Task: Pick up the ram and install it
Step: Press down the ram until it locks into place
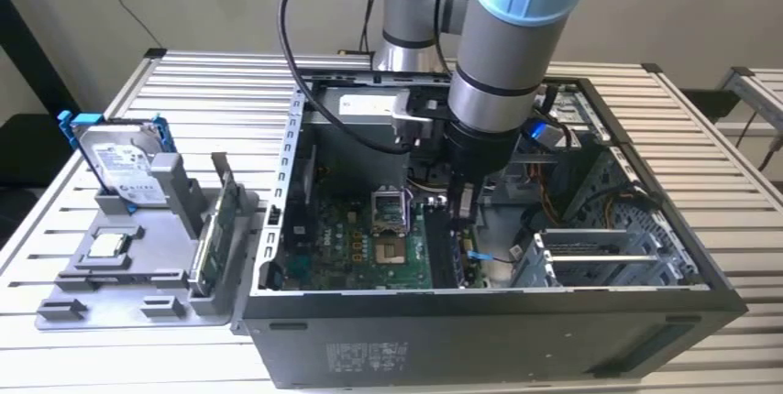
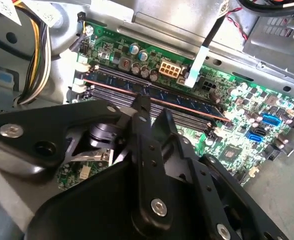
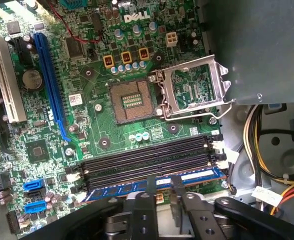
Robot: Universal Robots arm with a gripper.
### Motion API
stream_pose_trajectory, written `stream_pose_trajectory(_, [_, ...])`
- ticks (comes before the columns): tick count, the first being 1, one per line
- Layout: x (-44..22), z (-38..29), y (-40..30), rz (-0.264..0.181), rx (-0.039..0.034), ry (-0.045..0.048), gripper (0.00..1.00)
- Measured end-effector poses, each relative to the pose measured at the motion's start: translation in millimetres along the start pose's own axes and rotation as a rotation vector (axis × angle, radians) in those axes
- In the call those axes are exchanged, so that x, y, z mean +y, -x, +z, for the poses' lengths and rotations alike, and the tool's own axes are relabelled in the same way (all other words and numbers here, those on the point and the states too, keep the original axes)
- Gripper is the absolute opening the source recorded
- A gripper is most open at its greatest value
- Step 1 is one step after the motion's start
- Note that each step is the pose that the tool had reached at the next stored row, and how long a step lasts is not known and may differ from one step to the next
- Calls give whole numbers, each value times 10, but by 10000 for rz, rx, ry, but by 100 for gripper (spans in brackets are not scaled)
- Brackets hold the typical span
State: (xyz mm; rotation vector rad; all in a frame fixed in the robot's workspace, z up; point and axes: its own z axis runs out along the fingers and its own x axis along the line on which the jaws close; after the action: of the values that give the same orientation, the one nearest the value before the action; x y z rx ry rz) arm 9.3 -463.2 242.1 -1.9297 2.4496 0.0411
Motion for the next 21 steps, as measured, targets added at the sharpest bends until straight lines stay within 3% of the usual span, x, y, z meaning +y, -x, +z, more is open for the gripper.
stream_pose_trajectory(1, [0,0,0,-3,0,0,30])
stream_pose_trajectory(2, [0,0,0,-5,0,0,36])
stream_pose_trajectory(6, [12,38,5,-7,-10,2,36])
stream_pose_trajectory(11, [94,97,-17,0,-10,0,36])
stream_pose_trajectory(16, [95,147,-18,0,2,-5,36])
stream_pose_trajectory(21, [89,148,-16,0,2,-5,36])
